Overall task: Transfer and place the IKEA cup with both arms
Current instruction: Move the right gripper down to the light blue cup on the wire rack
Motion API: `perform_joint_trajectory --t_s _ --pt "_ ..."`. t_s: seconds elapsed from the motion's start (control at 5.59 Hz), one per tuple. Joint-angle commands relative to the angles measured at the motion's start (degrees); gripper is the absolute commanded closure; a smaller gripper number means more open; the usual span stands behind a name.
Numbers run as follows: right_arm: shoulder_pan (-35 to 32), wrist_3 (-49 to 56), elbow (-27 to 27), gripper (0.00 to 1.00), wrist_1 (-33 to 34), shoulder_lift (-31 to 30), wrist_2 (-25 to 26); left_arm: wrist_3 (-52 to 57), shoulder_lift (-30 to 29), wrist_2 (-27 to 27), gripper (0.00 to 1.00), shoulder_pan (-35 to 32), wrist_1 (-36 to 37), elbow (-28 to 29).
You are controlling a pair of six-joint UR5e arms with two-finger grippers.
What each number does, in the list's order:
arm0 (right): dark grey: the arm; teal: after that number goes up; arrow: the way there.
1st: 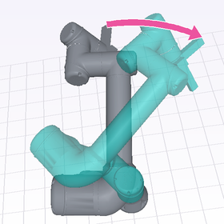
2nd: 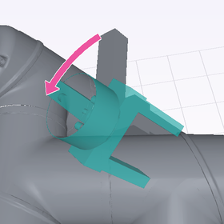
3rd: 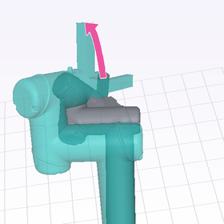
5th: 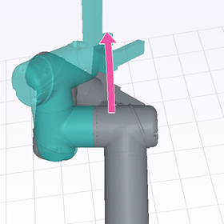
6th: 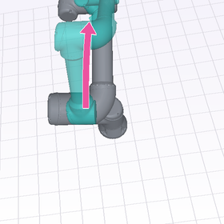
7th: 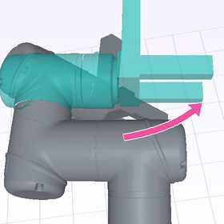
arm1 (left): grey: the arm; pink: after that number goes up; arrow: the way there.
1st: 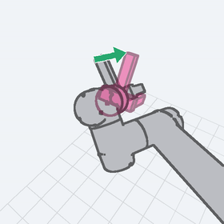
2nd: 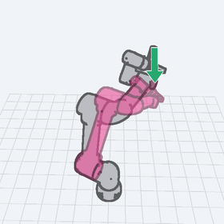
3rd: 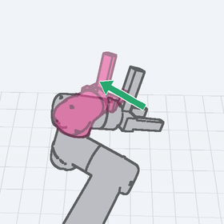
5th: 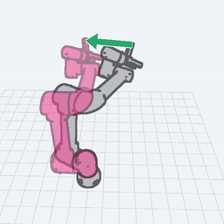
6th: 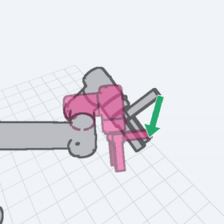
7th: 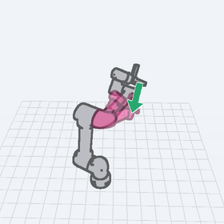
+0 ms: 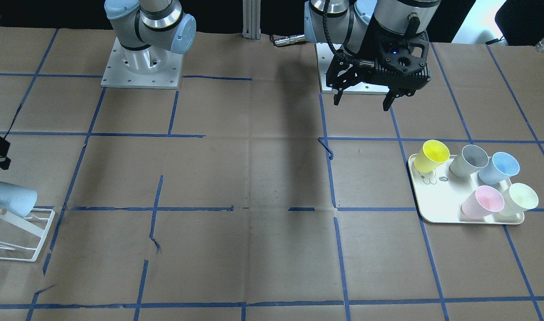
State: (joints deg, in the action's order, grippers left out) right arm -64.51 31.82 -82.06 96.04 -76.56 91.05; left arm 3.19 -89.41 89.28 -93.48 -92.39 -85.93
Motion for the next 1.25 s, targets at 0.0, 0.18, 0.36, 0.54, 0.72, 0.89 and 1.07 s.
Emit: perform_joint_trajectory --t_s 0.0,0.18,0.36,0.54,0.72,0.89,1.07 --pt "4.65 5.45 -0.38 0.00 2.38 4.39 -0.52 -0.03 0.20 0.37 0.01 -0.47 -0.25 -0.12" --pt "4.65 5.53 -4.13 0.00 6.40 4.66 -0.61 -0.29 0.81 0.54 0.01 -0.47 0.18 -1.25" --pt "4.65 5.01 -9.82 0.00 14.01 4.06 -0.44 -0.12 0.91 0.55 0.01 -0.47 0.28 -1.52" --pt "4.48 5.01 -11.27 0.00 15.21 3.70 -0.61 -0.38 0.99 0.55 0.01 -0.39 0.28 -1.52" --pt "4.30 5.09 -11.54 0.00 15.14 4.31 -0.61 -0.55 0.99 0.63 0.01 -0.39 0.36 -1.52" --pt "4.21 4.92 -11.98 0.00 14.96 4.23 -0.61 -0.56 0.99 0.72 0.01 -0.39 0.36 -1.44" --pt "4.13 5.18 -12.16 0.00 14.96 4.40 -0.70 -0.56 0.99 0.64 0.01 -0.39 0.36 -1.44"
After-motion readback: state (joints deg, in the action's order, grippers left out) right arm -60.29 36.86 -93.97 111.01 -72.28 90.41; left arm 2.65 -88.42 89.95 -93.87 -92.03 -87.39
